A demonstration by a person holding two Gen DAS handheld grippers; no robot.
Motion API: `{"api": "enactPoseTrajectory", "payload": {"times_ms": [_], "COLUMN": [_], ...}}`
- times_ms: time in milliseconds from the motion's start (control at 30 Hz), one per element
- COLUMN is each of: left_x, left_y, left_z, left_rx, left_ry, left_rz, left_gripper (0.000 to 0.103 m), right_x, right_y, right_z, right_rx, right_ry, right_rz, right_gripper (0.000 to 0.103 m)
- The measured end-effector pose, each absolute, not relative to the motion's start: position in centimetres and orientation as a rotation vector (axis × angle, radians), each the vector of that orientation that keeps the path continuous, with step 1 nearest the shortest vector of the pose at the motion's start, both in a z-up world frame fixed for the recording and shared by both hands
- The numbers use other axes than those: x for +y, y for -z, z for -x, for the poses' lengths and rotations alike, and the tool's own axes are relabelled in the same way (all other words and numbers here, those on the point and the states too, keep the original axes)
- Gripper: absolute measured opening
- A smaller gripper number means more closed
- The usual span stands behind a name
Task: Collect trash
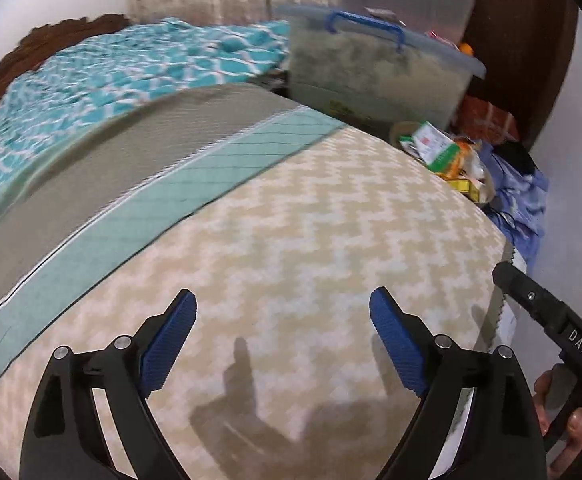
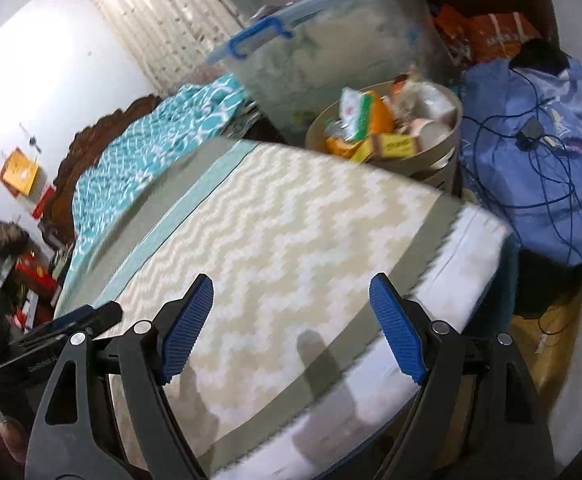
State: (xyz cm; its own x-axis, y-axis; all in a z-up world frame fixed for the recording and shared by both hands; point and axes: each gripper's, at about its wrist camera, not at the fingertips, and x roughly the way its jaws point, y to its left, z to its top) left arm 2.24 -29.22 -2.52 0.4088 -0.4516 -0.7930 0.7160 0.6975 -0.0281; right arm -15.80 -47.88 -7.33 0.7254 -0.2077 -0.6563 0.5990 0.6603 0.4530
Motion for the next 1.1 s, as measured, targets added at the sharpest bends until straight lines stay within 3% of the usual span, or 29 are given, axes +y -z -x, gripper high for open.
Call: {"api": "enactPoseTrajectory", "payload": {"times_ms": [433, 1100], "left_x": [-19.1, -16.1], "left_y": [1.1, -0.5], "left_z": [-0.4, 0.5], "left_rx": [0.799, 0.728], "left_ry": [0.68, 0.635], "left_rz": [-0.247, -0.219], "left_gripper": [0.088, 0.094], "right_x": [-39.7, -37.7], "right_y": [3.8, 1.9], "right_z": [15.1, 15.2], "right_rx": [0.576, 0.519], "right_ry": [0.486, 0.503], "right_rz": [-0.567, -0.535], "right_gripper": [0.087, 0.094]}}
